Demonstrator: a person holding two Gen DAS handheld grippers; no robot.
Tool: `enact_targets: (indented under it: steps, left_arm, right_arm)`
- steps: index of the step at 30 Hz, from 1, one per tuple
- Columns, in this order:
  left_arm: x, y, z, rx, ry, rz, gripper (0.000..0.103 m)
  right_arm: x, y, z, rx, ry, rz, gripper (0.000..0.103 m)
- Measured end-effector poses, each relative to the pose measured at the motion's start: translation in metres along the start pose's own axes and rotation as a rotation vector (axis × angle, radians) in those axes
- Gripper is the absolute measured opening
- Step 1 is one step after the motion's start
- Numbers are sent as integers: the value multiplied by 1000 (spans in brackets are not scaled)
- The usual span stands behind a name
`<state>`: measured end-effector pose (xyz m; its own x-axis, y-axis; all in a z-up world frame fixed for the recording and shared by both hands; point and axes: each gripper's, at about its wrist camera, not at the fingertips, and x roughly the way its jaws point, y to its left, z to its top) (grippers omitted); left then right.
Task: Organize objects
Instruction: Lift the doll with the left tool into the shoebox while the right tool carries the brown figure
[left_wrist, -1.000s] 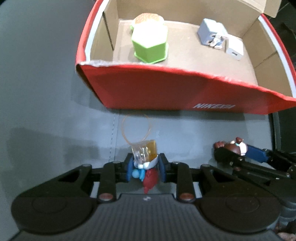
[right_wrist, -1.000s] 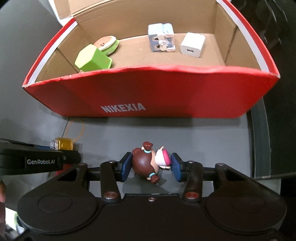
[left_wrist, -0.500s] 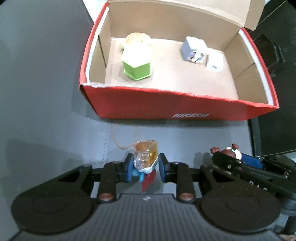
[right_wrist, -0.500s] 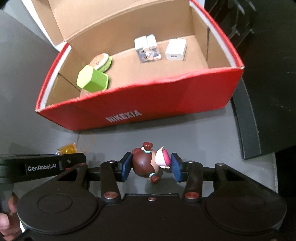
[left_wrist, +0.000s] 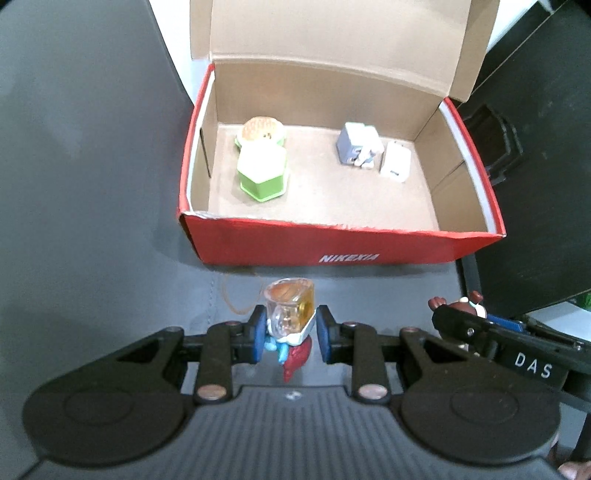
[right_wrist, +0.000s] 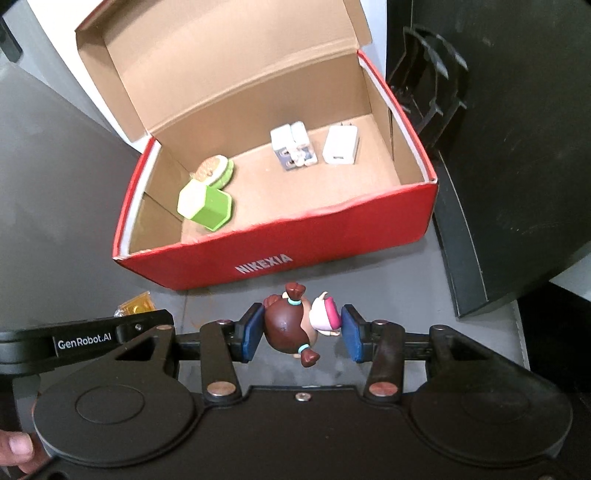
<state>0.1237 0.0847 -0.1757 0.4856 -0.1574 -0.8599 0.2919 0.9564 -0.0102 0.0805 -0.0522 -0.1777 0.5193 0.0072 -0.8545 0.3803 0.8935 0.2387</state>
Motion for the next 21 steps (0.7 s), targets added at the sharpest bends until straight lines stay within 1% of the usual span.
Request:
enact_targets:
  steps: [7, 15, 16, 21]
  left_arm:
    - [-29, 4, -3, 3, -52, -7, 27]
    - [-63, 8, -12, -1, -118, -36, 27]
    - [-68, 7, -13, 0, -128, -41, 27]
    - [-90, 7, -16, 7, -174, -61, 27]
  right_arm:
    - [-34, 12, 2, -4, -59, 22, 45]
    - [-69, 20, 0, -12, -128, 29, 45]
    - [-73, 21, 0, -9, -143, 50, 45]
    - [-89, 25, -5, -9, -168, 52, 45]
